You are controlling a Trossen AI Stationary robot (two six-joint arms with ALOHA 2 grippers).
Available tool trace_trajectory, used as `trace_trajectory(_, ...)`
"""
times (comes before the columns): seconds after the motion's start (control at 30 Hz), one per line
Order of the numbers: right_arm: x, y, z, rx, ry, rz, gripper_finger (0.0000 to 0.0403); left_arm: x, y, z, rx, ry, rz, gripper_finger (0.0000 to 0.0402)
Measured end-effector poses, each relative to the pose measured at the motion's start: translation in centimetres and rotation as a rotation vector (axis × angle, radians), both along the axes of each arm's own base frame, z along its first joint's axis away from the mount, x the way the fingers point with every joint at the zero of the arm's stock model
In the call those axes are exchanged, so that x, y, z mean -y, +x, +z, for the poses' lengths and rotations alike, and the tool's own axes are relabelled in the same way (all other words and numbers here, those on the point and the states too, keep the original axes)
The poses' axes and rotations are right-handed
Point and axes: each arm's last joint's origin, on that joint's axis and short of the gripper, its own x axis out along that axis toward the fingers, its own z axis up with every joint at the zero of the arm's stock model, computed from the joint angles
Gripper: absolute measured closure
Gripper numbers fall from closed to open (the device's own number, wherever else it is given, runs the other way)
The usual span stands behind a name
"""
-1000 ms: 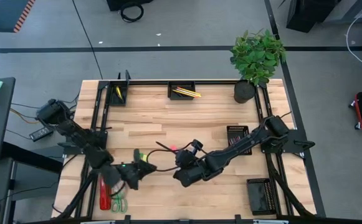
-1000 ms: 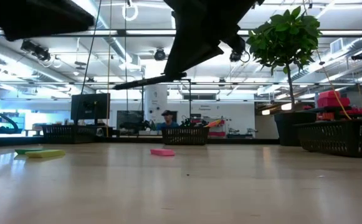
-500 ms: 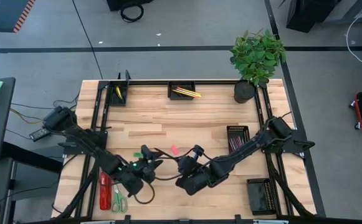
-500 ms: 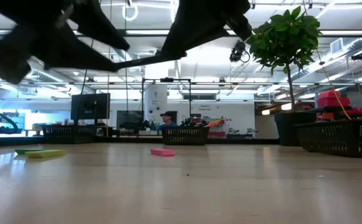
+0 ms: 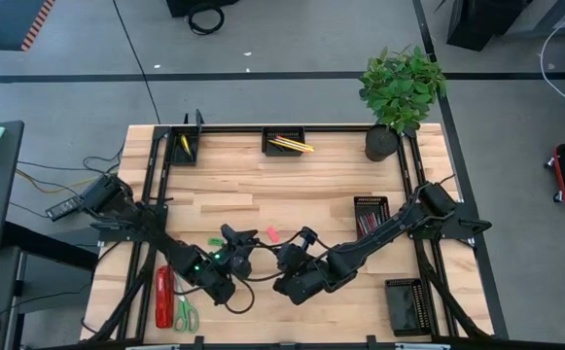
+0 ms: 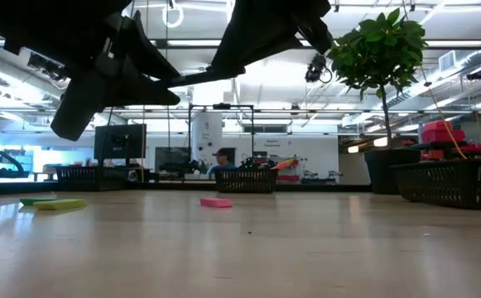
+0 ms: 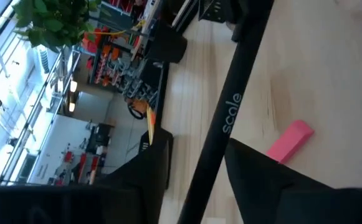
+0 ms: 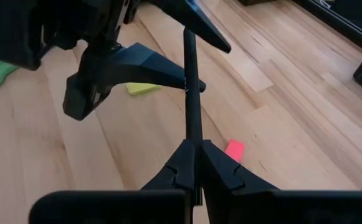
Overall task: Sort crayons/erasers/pens/pencils in bins
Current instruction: Put the black pen into the top left black bin
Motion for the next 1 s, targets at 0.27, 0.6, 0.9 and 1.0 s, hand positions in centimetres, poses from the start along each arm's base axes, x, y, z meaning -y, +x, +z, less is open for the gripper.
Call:
trace_trajectory(0.27, 0.00, 0.00, 0.00, -0.004, -0.007, 0.005, 0.0384, 0.04, 0.03, 0.01, 0.017, -0.028, 0.000, 0.0301)
trace_trajectory(0.6, 0.09, 0.00, 0.27, 0.014, -0.036, -0.011, 0.0376, 0.12, -0.07, -0.19, -0.005, -0.022, -0.016, 0.0357)
trace_trajectory(0.9, 0.42, -0.30, 0.00, -0.029, -0.126, -0.022, 0.0308, -0.46, 0.24, 0.02, 0.061, -0.047, 0.048, 0.0357)
trace_trajectory(1.0, 0.68, -0.54, -0.47, -0.066, -0.126, -0.036, 0.0281, -0.65, 0.28, 0.22, 0.109, -0.069, 0.083, 0.0357)
